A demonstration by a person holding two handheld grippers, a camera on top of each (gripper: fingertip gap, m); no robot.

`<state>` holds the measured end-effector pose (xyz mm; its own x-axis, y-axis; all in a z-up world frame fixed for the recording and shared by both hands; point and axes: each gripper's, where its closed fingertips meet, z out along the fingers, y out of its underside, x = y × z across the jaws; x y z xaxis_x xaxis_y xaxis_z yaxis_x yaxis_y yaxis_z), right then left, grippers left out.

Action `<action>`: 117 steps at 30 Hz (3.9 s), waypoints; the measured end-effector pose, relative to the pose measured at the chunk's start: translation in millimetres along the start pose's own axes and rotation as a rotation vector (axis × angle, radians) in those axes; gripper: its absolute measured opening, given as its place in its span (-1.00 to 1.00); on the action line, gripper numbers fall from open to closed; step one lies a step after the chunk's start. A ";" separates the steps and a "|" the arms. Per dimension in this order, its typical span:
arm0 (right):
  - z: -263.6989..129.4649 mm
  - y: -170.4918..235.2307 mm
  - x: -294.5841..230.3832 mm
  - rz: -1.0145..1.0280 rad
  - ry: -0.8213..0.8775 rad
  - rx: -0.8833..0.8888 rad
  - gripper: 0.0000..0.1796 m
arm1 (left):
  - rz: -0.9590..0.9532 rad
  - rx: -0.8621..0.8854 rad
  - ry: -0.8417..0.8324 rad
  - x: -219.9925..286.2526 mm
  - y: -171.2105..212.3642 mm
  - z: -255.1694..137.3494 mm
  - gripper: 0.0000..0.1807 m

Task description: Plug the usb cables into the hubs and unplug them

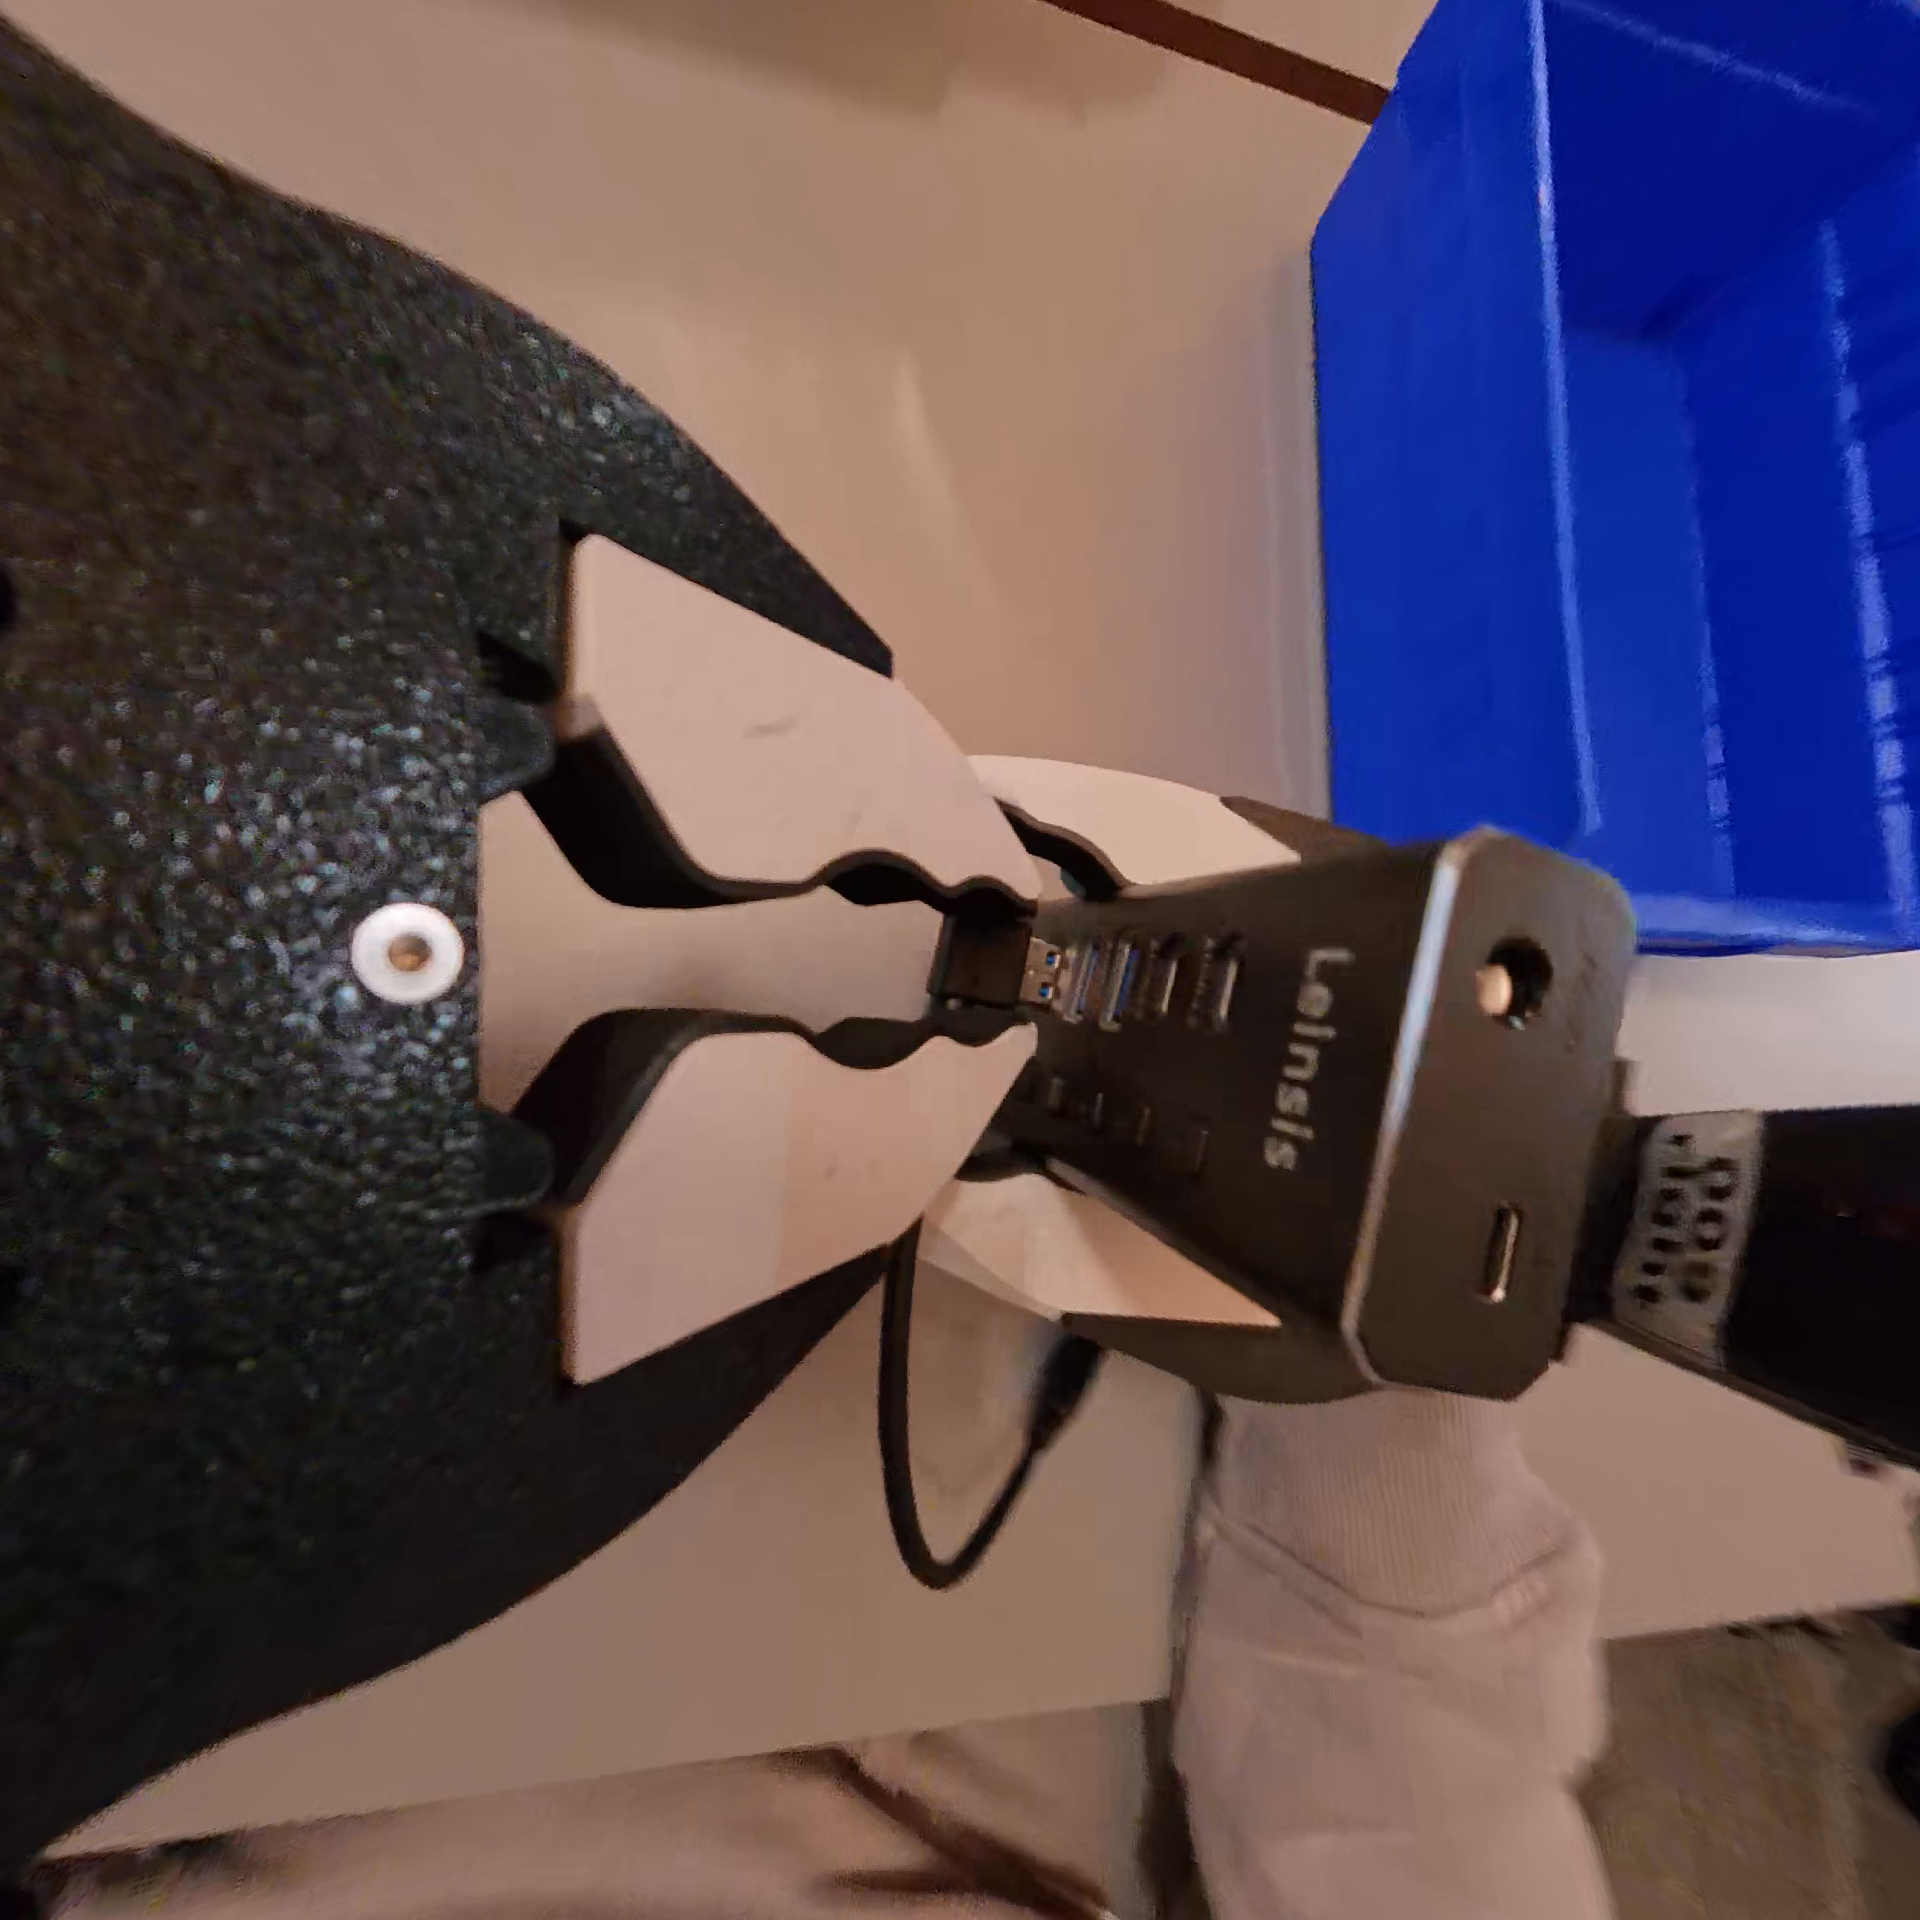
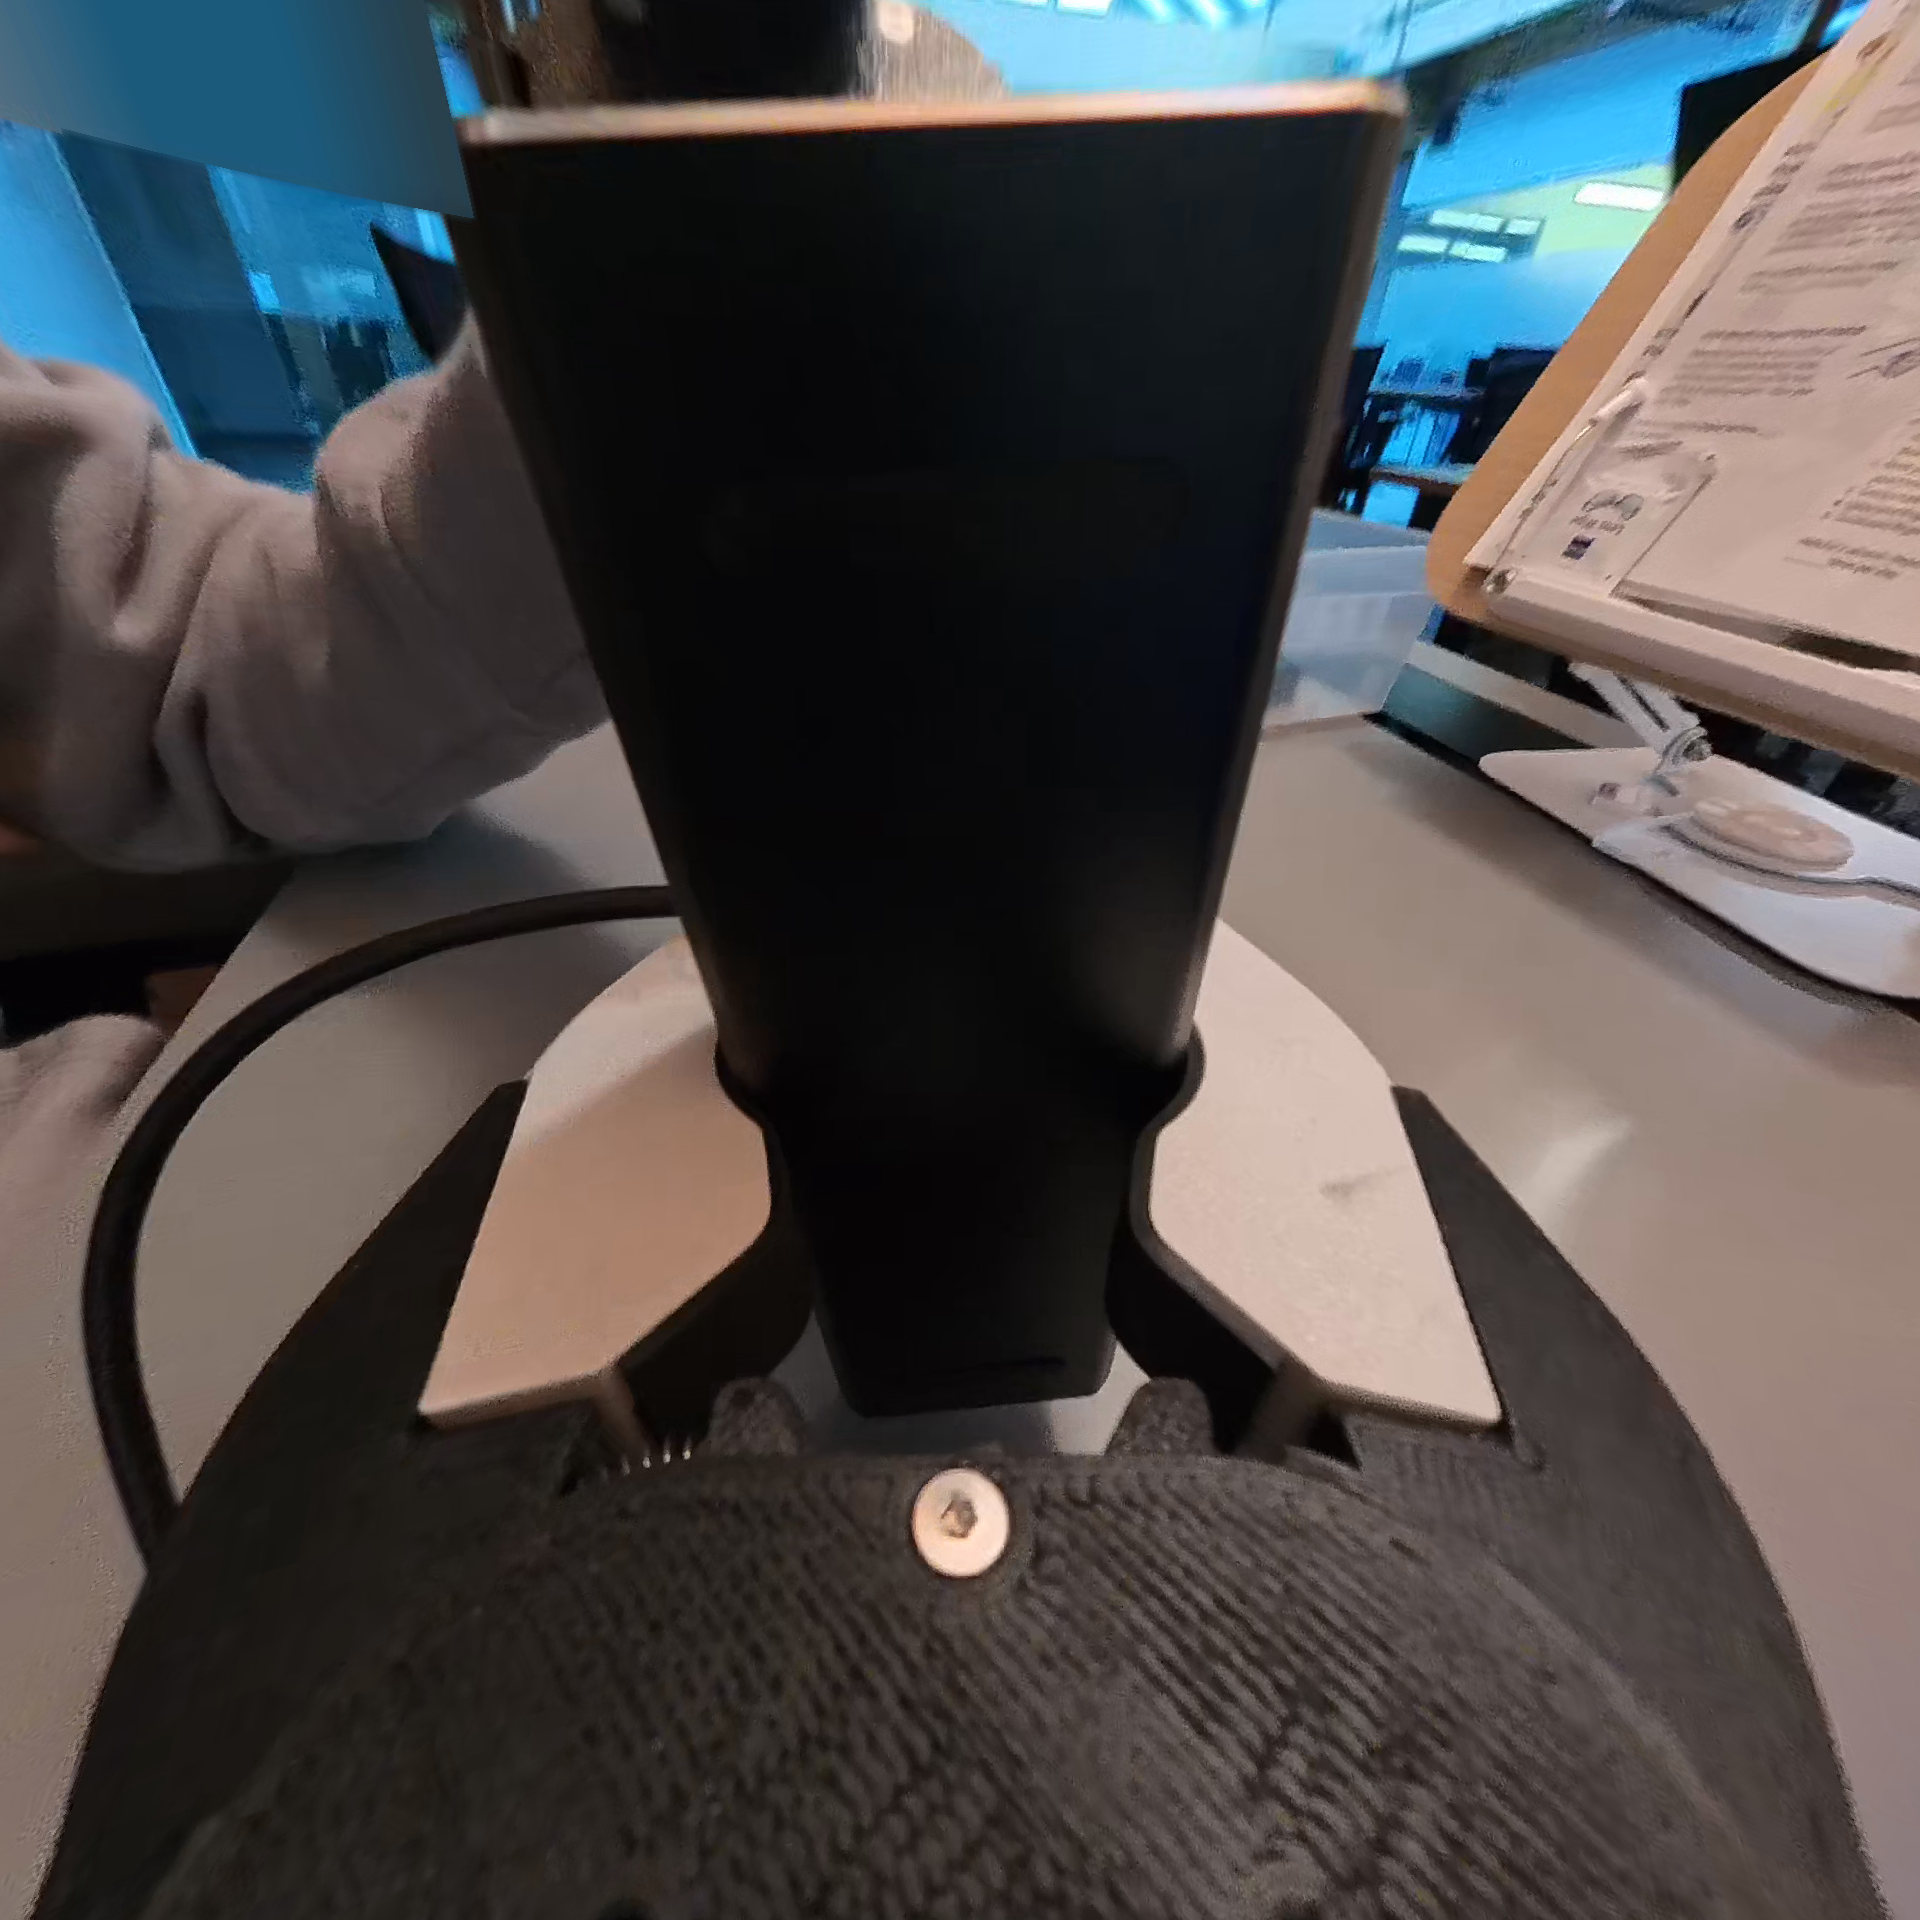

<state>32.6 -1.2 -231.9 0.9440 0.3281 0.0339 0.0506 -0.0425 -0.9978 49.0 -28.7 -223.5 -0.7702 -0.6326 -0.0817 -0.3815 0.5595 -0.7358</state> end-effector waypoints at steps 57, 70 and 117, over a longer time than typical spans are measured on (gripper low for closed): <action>-10.3 2.6 30.2 -0.122 0.277 -0.029 -0.19 | -0.991 0.328 0.559 -18.6 -7.8 7.3 -0.84; -6.7 5.4 20.0 -0.170 0.226 -0.049 -0.19 | -0.919 0.278 0.531 -8.8 -4.8 8.1 -0.90; -7.2 8.6 -1.2 -0.020 -0.011 -0.065 -0.19 | 0.156 0.301 0.172 4.9 1.0 4.3 -1.00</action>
<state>34.2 -8.8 -240.1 0.9391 0.3396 0.0532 0.0912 -0.0969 -0.9911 47.1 -33.5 -227.5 -0.8914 -0.4390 -0.1129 -0.1055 0.4431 -0.8902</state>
